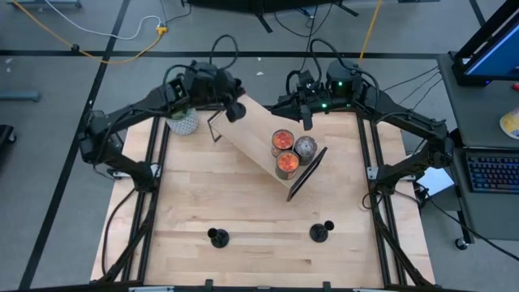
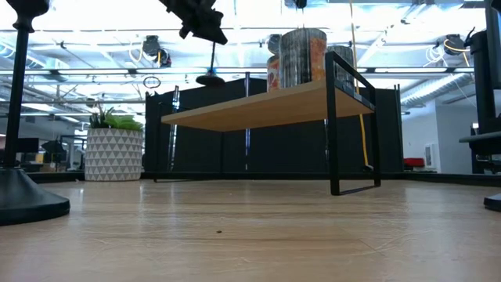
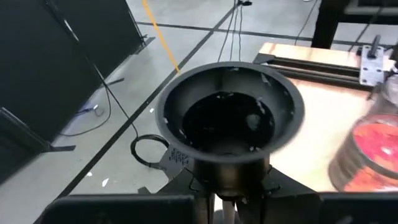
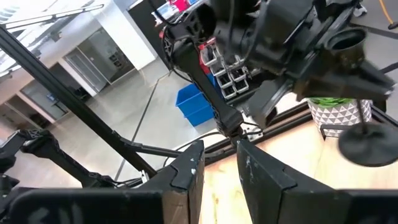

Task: Pick & Place candle stick holders
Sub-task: Put the top black candle holder on the shelf

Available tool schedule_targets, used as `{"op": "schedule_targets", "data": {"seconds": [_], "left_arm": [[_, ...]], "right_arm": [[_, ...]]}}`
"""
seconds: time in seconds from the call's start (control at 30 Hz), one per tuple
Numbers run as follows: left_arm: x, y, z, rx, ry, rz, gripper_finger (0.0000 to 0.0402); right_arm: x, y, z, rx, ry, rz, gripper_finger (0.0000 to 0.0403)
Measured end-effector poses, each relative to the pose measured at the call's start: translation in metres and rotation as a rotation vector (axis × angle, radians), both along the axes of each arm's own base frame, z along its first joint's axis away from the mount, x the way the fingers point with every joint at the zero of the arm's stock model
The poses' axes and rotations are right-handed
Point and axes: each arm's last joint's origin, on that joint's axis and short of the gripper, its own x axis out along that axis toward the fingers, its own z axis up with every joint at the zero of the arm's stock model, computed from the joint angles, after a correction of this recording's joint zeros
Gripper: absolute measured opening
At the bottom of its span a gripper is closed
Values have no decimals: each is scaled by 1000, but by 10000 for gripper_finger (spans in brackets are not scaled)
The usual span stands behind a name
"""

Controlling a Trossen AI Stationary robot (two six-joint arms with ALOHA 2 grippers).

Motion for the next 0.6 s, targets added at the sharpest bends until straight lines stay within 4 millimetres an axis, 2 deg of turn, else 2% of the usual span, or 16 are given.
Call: {"op": "schedule_targets", "data": {"seconds": [0.3,0.6], "left_arm": [[-4,39,-9,-51,-54,-16,42],[8,58,-25,-93,-74,-72,42]], "right_arm": [[0,0,0,-14,-1,-2,91],[-4,1,-7,-158,63,33,91]]}}
